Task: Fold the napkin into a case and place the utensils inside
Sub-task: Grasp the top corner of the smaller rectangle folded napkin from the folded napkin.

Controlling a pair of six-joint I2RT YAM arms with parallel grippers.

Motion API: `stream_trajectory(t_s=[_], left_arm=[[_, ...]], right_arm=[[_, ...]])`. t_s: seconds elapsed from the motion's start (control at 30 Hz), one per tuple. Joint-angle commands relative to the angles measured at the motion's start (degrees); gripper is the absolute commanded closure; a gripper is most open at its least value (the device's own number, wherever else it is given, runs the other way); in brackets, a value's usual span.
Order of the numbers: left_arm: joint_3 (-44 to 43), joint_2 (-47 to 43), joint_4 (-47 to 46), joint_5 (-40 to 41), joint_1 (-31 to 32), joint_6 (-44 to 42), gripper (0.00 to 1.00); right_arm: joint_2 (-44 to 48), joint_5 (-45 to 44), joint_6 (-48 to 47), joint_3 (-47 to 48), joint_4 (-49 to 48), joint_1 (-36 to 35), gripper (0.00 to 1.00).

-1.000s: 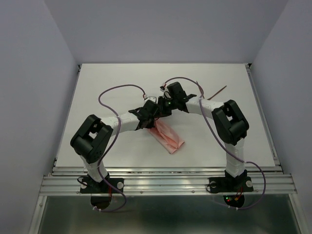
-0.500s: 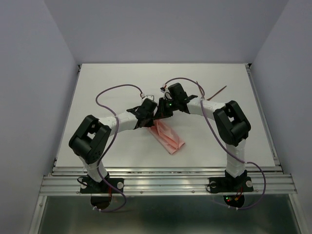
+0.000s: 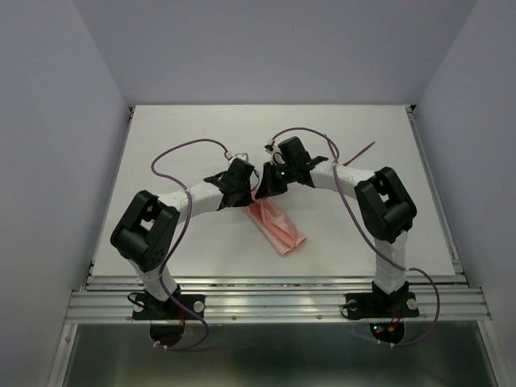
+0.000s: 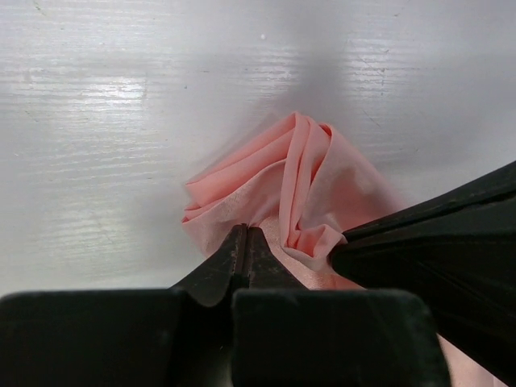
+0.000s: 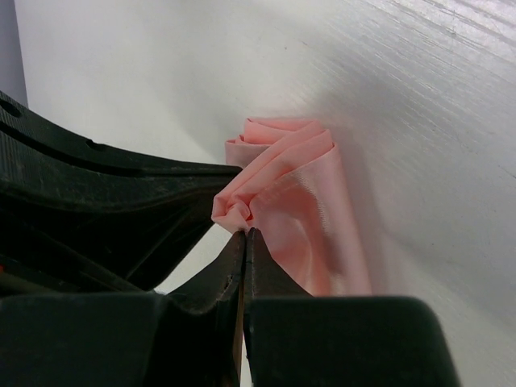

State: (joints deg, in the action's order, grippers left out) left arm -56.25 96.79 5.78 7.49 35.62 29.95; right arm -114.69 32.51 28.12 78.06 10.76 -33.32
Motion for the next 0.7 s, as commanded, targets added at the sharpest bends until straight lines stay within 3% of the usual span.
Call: stream_trajectory(t_s=[0.0,0.67], left_arm=[[-1.5,-3.19,-0.95,-0.98,-1.6,1.86,1.0],[-1.49,-2.66,-4.37,-7.13,-3.36,3.8,1.0]], right_arm=[[0.26,-0.25,-2.36,2.27,2.41,0.45,0.99],[-7.29,-7.72,-4.48,9.56,10.42,-2.44,0.99]])
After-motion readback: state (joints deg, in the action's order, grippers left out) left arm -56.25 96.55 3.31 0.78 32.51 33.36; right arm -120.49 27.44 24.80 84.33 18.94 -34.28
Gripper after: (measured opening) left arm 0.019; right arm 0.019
